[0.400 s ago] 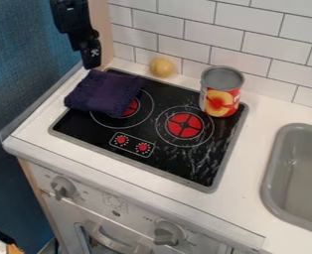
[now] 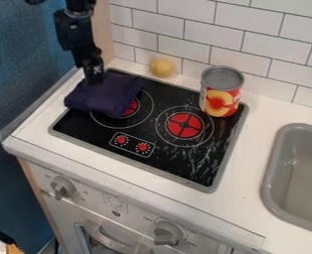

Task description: Place the can at the middle of the two stoves

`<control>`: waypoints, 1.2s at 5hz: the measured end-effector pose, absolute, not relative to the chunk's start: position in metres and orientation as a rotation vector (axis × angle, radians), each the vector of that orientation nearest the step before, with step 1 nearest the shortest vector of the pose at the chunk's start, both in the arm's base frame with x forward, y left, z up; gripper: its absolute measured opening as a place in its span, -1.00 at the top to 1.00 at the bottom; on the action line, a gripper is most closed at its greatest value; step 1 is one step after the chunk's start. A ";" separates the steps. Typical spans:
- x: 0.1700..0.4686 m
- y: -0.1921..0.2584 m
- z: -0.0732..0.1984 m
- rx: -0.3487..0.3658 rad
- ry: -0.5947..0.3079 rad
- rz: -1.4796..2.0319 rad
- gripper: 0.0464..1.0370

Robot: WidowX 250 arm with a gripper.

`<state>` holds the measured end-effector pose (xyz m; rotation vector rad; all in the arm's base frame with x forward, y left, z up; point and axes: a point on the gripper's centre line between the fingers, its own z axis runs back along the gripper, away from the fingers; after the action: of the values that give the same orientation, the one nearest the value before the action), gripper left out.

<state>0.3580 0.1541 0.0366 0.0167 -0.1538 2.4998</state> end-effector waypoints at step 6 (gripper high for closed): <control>0.349 -0.076 0.042 -0.095 -0.075 1.801 -0.93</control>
<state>0.3486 -0.0762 0.0424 -0.0954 -0.0749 1.8009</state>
